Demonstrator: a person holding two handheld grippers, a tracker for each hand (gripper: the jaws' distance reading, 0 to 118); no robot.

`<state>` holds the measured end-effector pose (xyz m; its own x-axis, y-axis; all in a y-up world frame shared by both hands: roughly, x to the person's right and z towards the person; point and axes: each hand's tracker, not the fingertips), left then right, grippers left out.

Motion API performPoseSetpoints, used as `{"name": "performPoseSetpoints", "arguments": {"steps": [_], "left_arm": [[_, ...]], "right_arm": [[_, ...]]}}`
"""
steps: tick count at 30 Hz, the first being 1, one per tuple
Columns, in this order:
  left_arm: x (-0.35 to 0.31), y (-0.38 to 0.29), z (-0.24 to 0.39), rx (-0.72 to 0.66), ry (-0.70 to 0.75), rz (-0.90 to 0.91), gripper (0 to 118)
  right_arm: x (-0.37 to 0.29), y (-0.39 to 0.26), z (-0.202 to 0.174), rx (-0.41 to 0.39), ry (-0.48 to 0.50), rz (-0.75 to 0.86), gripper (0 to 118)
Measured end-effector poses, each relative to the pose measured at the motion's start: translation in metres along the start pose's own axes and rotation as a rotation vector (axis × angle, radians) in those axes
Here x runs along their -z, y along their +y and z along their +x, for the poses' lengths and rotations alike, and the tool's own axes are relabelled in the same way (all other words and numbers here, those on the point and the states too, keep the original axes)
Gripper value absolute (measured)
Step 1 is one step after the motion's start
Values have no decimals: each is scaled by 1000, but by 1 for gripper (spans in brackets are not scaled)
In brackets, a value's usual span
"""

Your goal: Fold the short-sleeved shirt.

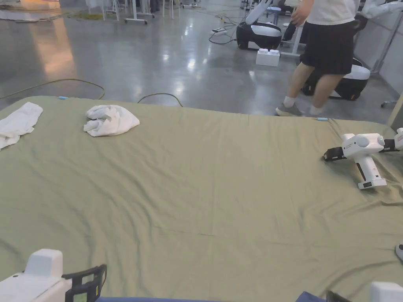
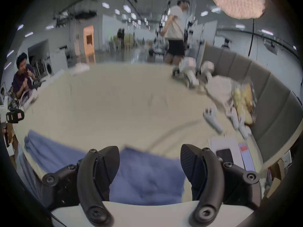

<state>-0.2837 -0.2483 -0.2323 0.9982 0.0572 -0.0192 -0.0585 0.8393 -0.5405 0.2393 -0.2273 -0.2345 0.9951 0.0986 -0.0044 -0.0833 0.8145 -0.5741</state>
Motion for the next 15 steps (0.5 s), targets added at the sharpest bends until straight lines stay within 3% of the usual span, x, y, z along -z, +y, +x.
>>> {"name": "performPoseSetpoints", "arguments": {"steps": [6, 9, 11, 13, 15], "left_arm": [[1, 39, 53, 96, 89, 233, 63], [-6, 53, 73, 137, 123, 360, 26], [-10, 60, 83, 154, 147, 421, 1], [-15, 66, 89, 140, 143, 457, 0], [-20, 71, 90, 109, 125, 484, 0]], "right_arm": [[5, 38, -45, 57, -11, 301, 80], [1, 54, -67, 50, -51, 430, 75], [-2, 62, -78, 27, -76, 487, 47], [-4, 70, -85, 28, -79, 534, 9], [-7, 73, -89, 43, -71, 558, 7]]}}
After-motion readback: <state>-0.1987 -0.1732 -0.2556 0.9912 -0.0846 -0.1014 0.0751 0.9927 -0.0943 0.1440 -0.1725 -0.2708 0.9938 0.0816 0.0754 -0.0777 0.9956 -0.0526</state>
